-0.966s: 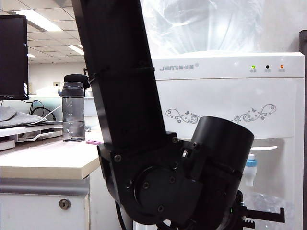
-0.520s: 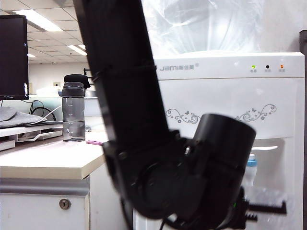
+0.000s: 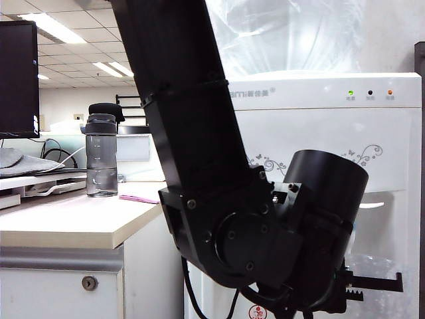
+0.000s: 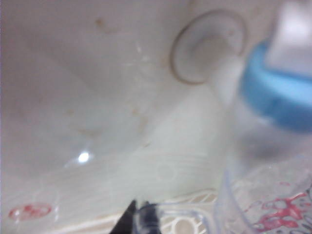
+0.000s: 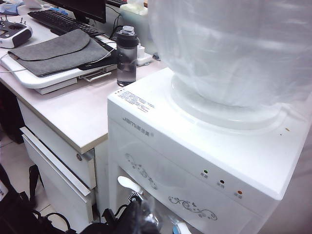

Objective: Pick up the plastic mug from the left desk, go to the cold water outlet of the water dispenser, press the vertical switch to get some water, then put the mug back on the desk.

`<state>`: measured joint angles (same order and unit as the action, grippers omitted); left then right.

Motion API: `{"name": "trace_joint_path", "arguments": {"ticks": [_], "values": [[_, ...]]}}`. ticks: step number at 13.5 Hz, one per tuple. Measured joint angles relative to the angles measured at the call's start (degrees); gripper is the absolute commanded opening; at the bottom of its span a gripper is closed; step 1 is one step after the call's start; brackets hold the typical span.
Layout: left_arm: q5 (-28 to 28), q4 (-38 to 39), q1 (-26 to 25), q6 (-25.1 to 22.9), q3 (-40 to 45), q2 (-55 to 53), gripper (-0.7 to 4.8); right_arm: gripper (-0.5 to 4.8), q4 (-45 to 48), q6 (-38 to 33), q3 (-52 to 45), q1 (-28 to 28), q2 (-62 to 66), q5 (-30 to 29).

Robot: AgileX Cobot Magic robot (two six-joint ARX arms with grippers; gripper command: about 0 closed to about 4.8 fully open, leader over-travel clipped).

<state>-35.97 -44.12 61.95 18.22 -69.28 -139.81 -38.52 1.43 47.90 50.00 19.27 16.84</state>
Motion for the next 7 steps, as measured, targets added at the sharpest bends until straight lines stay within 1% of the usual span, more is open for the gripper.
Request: {"name": "trace_joint_path", "arguments": {"ticks": [2,4,7], "values": [[-0.96,2.01,0.0,2.38,-0.09,-0.09,-0.06,-0.01,0.0,0.0,0.0,0.0,0.0,0.0],[-2.6,2.69,-0.09,3.21,-0.09,-0.5,-0.06,-0.01,0.0,0.02,0.0,0.0,0.0,-0.04],[-3.34,2.75,-0.83,5.27,-0.11,-0.55,-0.06,-0.01,0.0,0.0,0.0,0.0,0.0,-0.04]]}}
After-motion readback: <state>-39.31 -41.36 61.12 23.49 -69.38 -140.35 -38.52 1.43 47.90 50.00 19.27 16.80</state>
